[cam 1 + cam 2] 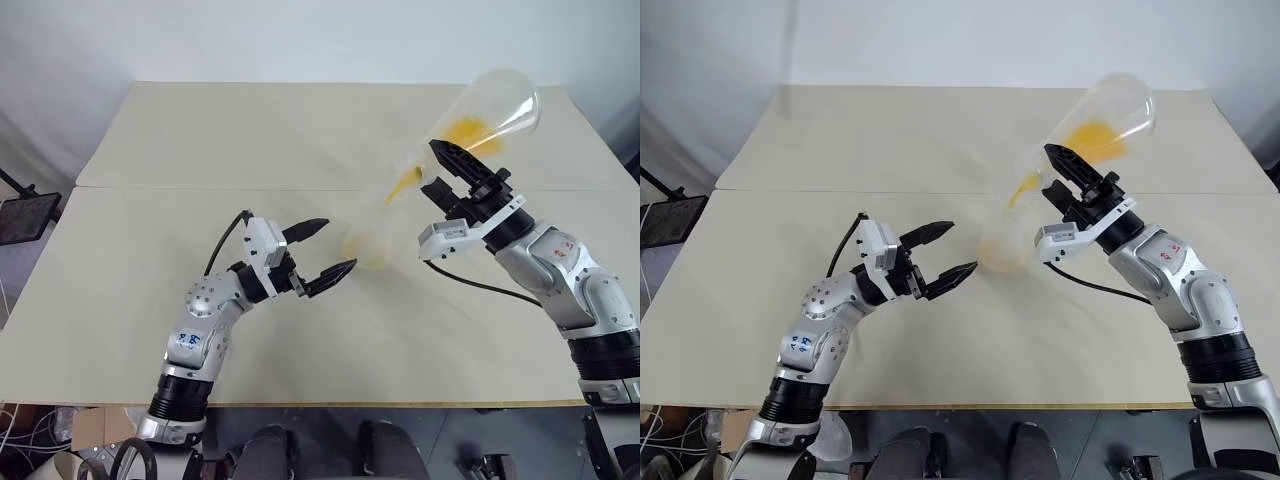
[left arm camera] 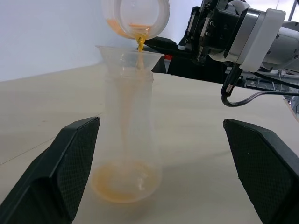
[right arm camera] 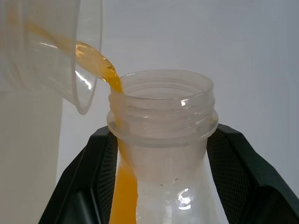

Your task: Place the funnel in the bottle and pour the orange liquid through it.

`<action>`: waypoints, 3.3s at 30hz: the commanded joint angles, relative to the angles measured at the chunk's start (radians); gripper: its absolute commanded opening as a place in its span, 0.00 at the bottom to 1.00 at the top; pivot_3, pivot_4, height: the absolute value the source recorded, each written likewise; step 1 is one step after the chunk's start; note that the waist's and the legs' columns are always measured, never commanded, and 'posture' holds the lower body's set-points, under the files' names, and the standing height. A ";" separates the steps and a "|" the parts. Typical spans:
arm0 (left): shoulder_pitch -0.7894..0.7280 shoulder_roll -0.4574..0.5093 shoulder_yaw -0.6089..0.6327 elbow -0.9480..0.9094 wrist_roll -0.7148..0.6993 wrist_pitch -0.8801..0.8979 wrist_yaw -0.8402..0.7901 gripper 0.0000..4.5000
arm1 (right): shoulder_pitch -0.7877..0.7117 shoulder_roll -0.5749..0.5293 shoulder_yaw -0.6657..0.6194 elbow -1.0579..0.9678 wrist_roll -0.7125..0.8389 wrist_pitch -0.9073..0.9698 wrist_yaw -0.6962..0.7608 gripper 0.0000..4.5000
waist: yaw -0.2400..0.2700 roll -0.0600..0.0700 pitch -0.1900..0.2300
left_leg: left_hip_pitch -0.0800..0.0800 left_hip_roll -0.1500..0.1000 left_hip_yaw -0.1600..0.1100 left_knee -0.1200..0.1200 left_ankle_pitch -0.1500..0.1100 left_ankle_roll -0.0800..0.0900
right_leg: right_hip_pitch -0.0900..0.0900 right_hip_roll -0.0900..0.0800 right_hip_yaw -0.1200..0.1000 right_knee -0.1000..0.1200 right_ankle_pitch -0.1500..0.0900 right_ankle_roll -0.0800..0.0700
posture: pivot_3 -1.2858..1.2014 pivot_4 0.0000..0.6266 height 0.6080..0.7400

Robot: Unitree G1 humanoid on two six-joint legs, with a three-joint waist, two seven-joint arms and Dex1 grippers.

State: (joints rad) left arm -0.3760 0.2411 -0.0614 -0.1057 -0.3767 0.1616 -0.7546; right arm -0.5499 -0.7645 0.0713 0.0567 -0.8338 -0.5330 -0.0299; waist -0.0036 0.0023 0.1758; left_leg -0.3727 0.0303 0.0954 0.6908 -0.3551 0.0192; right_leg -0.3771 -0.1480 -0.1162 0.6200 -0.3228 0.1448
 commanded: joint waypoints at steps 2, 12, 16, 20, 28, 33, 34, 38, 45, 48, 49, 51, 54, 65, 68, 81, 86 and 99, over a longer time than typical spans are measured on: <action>-0.011 -0.009 -0.008 -0.019 -0.002 -0.025 -0.001 1.00 | -0.030 -0.021 -0.011 -0.017 -0.004 -0.005 -0.028 0.54 | 0.000 0.000 0.000 | 0.000 0.000 0.000 0.000 0.000 0.000 | 0.000 0.000 0.000 0.000 0.000 0.000 | 0.52 0.24 1.00; -0.011 -0.028 -0.005 -0.014 -0.010 -0.055 -0.010 1.00 | -0.031 -0.018 0.003 -0.016 -0.012 -0.015 -0.017 0.54 | 0.000 0.000 0.000 | 0.000 0.000 0.000 0.000 0.000 0.000 | 0.000 0.000 0.000 0.000 0.000 0.000 | 0.52 0.24 1.00; -0.009 -0.030 -0.011 -0.011 -0.006 -0.058 -0.008 1.00 | -0.036 -0.019 0.006 -0.018 -0.012 -0.012 -0.019 0.54 | 0.000 0.000 0.000 | 0.000 0.000 0.000 0.000 0.000 0.000 | 0.000 0.000 0.000 0.000 0.000 0.000 | 0.52 0.24 1.00; -0.007 -0.034 -0.016 -0.011 -0.007 -0.058 -0.008 1.00 | -0.037 -0.023 0.006 -0.026 -0.011 -0.010 -0.016 0.54 | 0.000 0.000 0.000 | 0.000 0.000 0.000 0.000 0.000 0.000 | 0.000 0.000 0.000 0.000 0.000 0.000 | 0.52 0.24 1.00; -0.014 -0.043 -0.024 -0.002 -0.009 -0.061 -0.007 1.00 | -0.050 -0.049 0.005 -0.016 -0.030 -0.020 -0.032 0.54 | 0.000 0.000 0.000 | 0.000 0.000 0.000 0.000 0.000 0.000 | 0.000 0.000 0.000 0.000 0.000 0.000 | 0.52 0.24 1.00; -0.020 -0.045 -0.025 0.004 -0.010 -0.061 -0.009 1.00 | -0.059 -0.051 0.004 -0.012 -0.035 -0.021 -0.037 0.54 | 0.000 0.000 0.000 | 0.000 0.000 0.000 0.000 0.000 0.000 | 0.000 0.000 0.000 0.000 0.000 0.000 | 0.52 0.24 1.00; -0.021 -0.044 -0.024 0.004 -0.010 -0.061 -0.010 1.00 | -0.059 -0.050 0.004 -0.013 -0.036 -0.021 -0.038 0.54 | 0.000 0.000 0.000 | 0.000 0.000 0.000 0.000 0.000 0.000 | 0.000 0.000 0.000 0.000 0.000 0.000 | 0.52 0.24 1.00; -0.022 -0.044 -0.024 0.005 -0.010 -0.062 -0.010 1.00 | -0.057 -0.047 0.005 -0.019 -0.037 -0.018 -0.041 0.54 | 0.000 0.000 0.000 | 0.000 0.000 0.000 0.000 0.000 0.000 | 0.000 0.000 0.000 0.000 0.000 0.000 | 0.52 0.24 1.00; -0.022 -0.046 -0.024 0.006 -0.012 -0.065 -0.007 1.00 | -0.064 -0.042 0.001 -0.021 -0.030 -0.013 -0.043 0.54 | 0.000 0.000 0.000 | 0.000 0.000 0.000 0.000 0.000 0.000 | 0.000 0.000 0.000 0.000 0.000 0.000 | 0.52 0.24 1.00; -0.018 -0.049 -0.024 0.004 -0.015 -0.067 -0.007 1.00 | -0.067 -0.046 0.001 -0.021 -0.031 -0.016 -0.043 0.54 | 0.000 0.000 0.000 | 0.000 0.000 0.000 0.000 0.000 0.000 | 0.000 0.000 0.000 0.000 0.000 0.000 | 0.52 0.24 1.00; -0.017 -0.050 -0.024 0.003 -0.014 -0.066 -0.007 1.00 | -0.068 -0.046 0.001 -0.021 -0.032 -0.016 -0.043 0.54 | 0.000 0.000 0.000 | 0.000 0.000 0.000 0.000 0.000 0.000 | 0.000 0.000 0.000 0.000 0.000 0.000 | 0.52 0.24 1.00; -0.017 -0.051 -0.025 0.003 -0.013 -0.067 -0.005 1.00 | -0.071 -0.046 0.001 -0.020 -0.032 -0.016 -0.043 0.54 | 0.000 0.000 0.000 | 0.000 0.000 0.000 0.000 0.000 0.000 | 0.000 0.000 0.000 0.000 0.000 0.000 | 0.52 0.24 1.00; -0.018 -0.053 -0.026 0.004 -0.012 -0.067 -0.004 1.00 | -0.073 -0.047 0.001 -0.018 -0.032 -0.017 -0.043 0.54 | 0.000 0.000 0.000 | 0.000 0.000 0.000 0.000 0.000 0.000 | 0.000 0.000 0.000 -0.001 0.000 0.000 | 0.52 0.24 1.00; -0.020 -0.055 -0.027 0.004 -0.010 -0.069 0.002 1.00 | -0.076 -0.051 0.012 -0.026 -0.085 -0.016 -0.082 0.54 | 0.000 0.000 0.000 | 0.000 0.000 0.000 0.000 0.000 0.000 | 0.000 0.000 0.000 -0.001 0.000 0.000 | 0.52 0.24 1.00; -0.019 -0.056 -0.027 0.004 -0.011 -0.071 0.003 1.00 | -0.081 -0.046 0.016 -0.013 -0.065 -0.022 -0.067 0.54 | 0.000 0.000 0.000 | 0.000 0.000 0.000 0.000 0.000 0.000 | 0.000 0.000 0.000 -0.001 0.000 0.000 | 0.52 0.24 1.00; -0.027 -0.059 -0.025 0.014 -0.010 -0.078 0.003 1.00 | -0.090 -0.046 0.026 -0.004 -0.066 -0.035 -0.073 0.54 | 0.000 0.000 0.000 | 0.000 0.000 0.000 0.000 0.000 0.000 | 0.000 0.000 0.000 -0.001 0.000 0.000 | 0.52 0.24 1.00; -0.026 -0.055 -0.023 0.016 -0.012 -0.079 0.000 1.00 | -0.091 -0.047 0.024 -0.005 -0.071 -0.038 -0.077 0.54 | 0.000 0.000 0.000 | -0.001 0.000 0.000 0.000 0.000 0.000 | 0.000 0.000 0.000 -0.001 0.000 0.000 | 0.52 0.24 1.00; -0.032 -0.060 -0.028 0.025 -0.012 -0.088 -0.002 1.00 | -0.087 -0.053 0.019 -0.014 -0.095 -0.031 -0.096 0.54 | 0.000 0.000 0.000 | -0.001 0.000 0.000 0.000 0.000 0.000 | 0.000 0.000 0.000 -0.001 0.000 0.000 | 0.52 0.24 1.00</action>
State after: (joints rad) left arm -0.3886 0.1895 -0.0874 -0.0650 -0.3848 0.0912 -0.7557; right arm -0.6119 -0.7944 0.1108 0.0762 -0.9341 -0.5675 -0.1022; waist -0.0036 0.0022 0.1759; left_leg -0.3732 0.0304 0.0953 0.6908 -0.3550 0.0191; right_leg -0.3770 -0.1480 -0.1166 0.6191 -0.3228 0.1448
